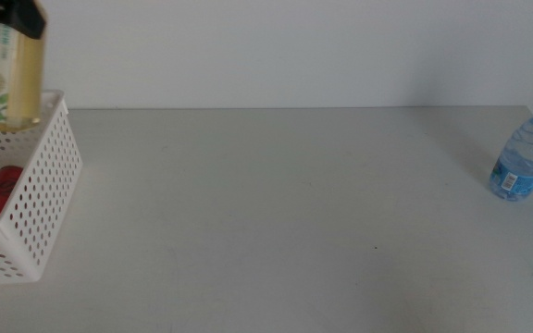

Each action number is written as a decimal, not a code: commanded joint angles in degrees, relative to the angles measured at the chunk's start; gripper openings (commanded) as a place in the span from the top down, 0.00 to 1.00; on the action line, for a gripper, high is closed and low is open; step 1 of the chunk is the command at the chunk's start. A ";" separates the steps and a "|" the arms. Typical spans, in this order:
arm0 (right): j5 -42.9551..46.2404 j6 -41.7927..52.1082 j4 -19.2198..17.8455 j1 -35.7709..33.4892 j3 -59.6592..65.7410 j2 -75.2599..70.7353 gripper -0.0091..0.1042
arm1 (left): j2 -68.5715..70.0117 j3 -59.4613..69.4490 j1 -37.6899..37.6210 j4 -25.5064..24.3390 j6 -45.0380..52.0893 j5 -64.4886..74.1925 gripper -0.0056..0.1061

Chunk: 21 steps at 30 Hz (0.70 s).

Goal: Use arms to grab the bottles and put them into the dustbin to the left of the table.

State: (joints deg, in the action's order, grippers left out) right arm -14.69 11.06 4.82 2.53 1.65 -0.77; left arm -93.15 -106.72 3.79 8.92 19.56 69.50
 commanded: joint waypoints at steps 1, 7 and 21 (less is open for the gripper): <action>4.26 0.66 -0.68 0.32 -0.59 -1.23 0.36 | 3.41 -3.92 3.84 1.42 1.28 -1.60 0.97; 4.26 0.66 -0.68 0.32 -0.59 -1.23 0.36 | 2.73 -4.07 12.53 2.32 4.07 0.65 0.97; 4.26 0.66 -0.68 0.32 -0.59 -1.23 0.36 | -6.86 2.10 15.56 8.84 6.65 4.62 0.97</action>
State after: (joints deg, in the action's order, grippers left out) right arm -14.69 11.06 4.82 2.53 1.65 -0.77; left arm -103.17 -104.51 19.40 15.79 26.42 72.55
